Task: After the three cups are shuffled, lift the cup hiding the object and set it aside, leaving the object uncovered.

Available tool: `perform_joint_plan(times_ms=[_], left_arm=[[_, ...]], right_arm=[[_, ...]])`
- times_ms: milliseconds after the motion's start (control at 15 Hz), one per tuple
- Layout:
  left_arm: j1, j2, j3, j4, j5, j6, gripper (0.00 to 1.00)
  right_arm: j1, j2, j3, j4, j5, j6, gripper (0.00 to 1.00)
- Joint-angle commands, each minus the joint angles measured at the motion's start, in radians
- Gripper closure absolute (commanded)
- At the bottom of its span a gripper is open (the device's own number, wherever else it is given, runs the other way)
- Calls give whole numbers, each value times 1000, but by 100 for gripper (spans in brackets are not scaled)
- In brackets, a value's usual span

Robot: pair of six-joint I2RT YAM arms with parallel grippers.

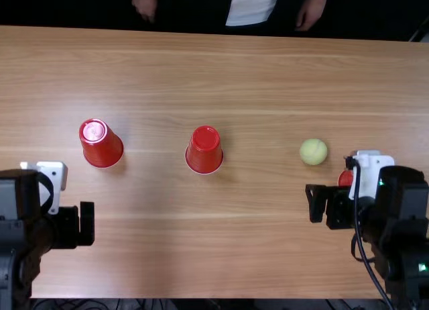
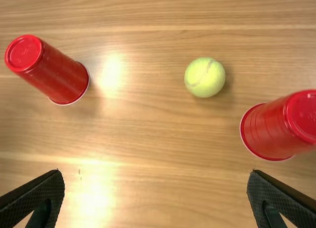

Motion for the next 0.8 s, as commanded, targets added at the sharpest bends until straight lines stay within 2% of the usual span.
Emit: perform_joint_plan(times_ms=[0, 133, 267, 533, 733], left_arm=[[-9, -60, -50, 10, 5, -5, 0], [-9, -149, -116, 19, 5, -5, 0], [-2, -236, -204, 54, -6, -5, 0], [33, -503, -485, 216, -13, -5, 0], [34, -638, -606, 283, -12, -5, 0]], right_arm=[[4, -71, -42, -2, 0, 12, 0], [4, -165, -98, -8, 0, 12, 0], [4, -272, -168, 0, 0, 12, 0], [-1, -488, -359, 37, 0, 14, 0], [-4, -685, -477, 64, 0, 14, 0]])
